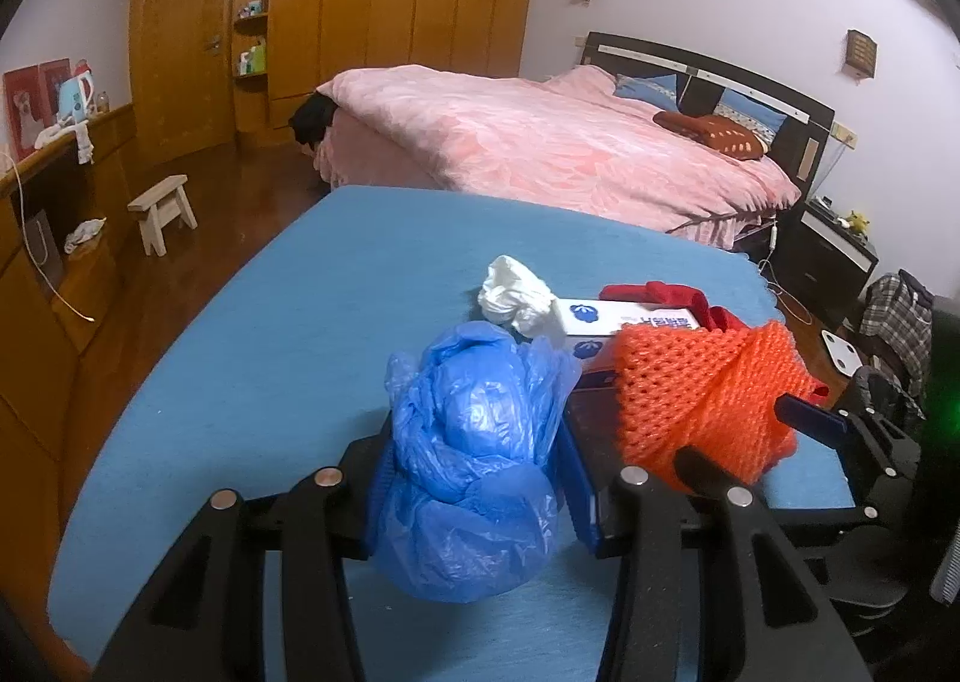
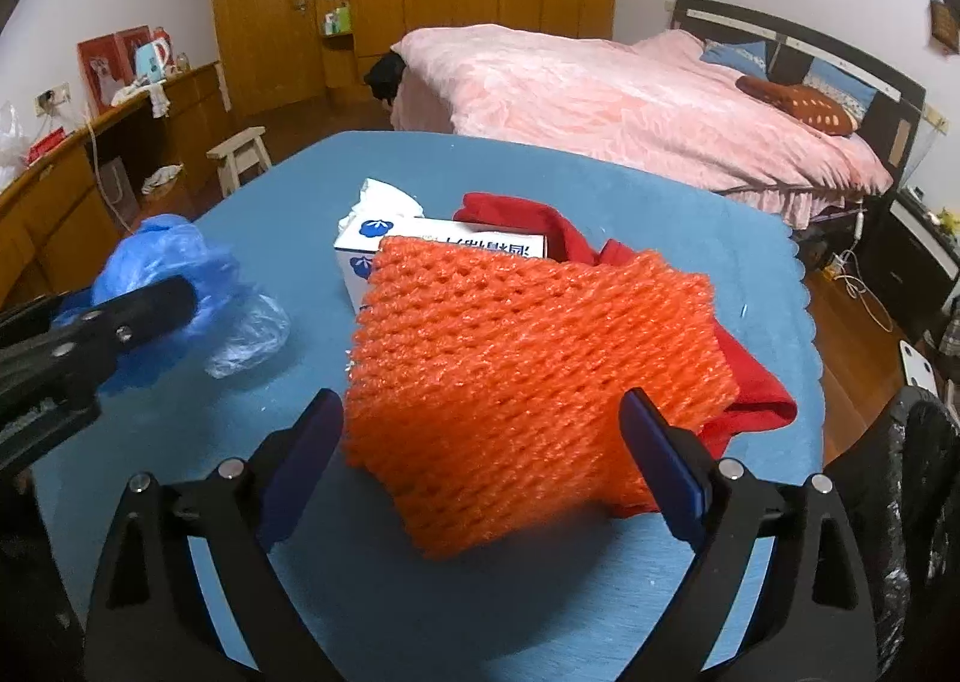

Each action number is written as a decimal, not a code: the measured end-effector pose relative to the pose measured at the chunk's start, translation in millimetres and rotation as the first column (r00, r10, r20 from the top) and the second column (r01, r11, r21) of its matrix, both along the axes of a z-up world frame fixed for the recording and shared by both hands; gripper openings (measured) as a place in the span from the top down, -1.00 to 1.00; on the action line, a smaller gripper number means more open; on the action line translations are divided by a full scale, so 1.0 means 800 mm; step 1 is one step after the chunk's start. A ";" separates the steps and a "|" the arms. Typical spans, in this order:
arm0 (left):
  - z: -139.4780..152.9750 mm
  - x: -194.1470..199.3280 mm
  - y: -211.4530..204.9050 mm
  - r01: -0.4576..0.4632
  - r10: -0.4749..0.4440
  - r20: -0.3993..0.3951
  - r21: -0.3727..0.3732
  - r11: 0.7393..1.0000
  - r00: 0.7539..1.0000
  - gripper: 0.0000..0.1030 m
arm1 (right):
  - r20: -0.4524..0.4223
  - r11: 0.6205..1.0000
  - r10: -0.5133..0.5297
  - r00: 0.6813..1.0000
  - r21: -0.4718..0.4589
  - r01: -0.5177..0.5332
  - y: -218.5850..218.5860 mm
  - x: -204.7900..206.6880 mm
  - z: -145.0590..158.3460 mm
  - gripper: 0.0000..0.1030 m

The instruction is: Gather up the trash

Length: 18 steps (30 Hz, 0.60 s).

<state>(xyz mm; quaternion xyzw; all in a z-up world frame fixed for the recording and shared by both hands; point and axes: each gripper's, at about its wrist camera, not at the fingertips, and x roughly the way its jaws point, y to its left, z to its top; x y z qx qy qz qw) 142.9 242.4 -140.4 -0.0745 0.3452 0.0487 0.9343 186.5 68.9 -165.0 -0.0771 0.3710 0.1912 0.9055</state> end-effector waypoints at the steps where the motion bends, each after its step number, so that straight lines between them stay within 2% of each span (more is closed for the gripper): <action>1: -0.001 0.000 0.003 -0.003 0.003 -0.001 -0.002 1.000 1.000 0.09 | -0.002 1.000 -0.007 1.000 0.001 0.007 0.001 0.001 -0.001 -0.76; 9: -0.006 -0.002 0.012 -0.013 0.013 -0.006 -0.012 1.000 1.000 0.09 | -0.001 0.997 -0.024 1.000 -0.075 0.024 0.015 0.005 -0.012 -0.76; 18: -0.013 0.000 0.003 0.004 -0.004 -0.027 -0.013 1.000 1.000 0.09 | -0.020 0.992 -0.025 1.000 -0.125 0.022 -0.019 -0.015 -0.015 -0.74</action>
